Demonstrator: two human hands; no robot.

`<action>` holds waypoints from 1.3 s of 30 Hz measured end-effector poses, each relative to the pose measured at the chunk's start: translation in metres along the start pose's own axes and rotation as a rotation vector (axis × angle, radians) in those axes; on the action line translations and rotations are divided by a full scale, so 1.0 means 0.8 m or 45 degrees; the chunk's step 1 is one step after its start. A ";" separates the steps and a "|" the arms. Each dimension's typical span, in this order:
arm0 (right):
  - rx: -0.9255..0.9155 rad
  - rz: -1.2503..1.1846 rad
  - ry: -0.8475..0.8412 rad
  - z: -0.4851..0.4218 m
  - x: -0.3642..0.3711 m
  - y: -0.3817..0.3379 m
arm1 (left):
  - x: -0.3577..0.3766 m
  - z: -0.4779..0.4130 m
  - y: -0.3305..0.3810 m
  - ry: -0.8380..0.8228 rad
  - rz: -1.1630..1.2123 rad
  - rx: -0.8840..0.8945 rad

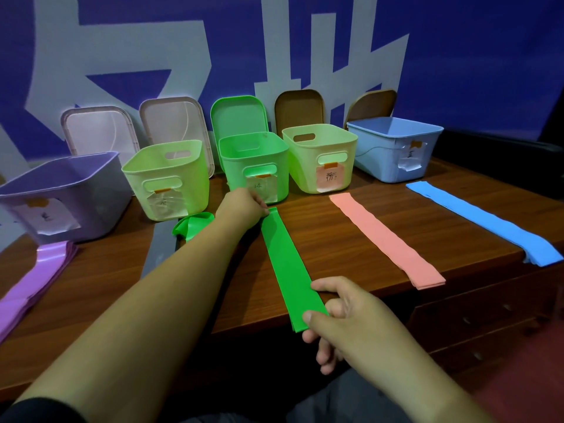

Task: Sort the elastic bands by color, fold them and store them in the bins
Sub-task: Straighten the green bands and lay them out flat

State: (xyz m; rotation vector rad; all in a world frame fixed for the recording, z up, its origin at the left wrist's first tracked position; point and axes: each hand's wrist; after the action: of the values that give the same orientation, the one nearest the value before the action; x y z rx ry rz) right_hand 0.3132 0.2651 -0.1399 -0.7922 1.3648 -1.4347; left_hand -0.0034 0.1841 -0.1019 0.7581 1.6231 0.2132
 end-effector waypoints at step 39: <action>-0.292 0.583 0.299 -0.041 -0.024 -0.053 | -0.046 -0.004 0.013 -0.062 -0.220 0.224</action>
State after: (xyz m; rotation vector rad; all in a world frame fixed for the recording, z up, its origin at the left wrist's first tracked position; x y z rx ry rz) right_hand 0.2807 0.2902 -0.1011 -0.4179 1.7793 -1.0438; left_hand -0.0025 0.1716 -0.0656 0.7455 1.6656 -0.0724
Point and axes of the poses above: each hand's wrist, its own z-axis away from the middle knuckle, its own x-axis out of the palm, y = z × x, and after that the axes turned 6 degrees about y, right-handed
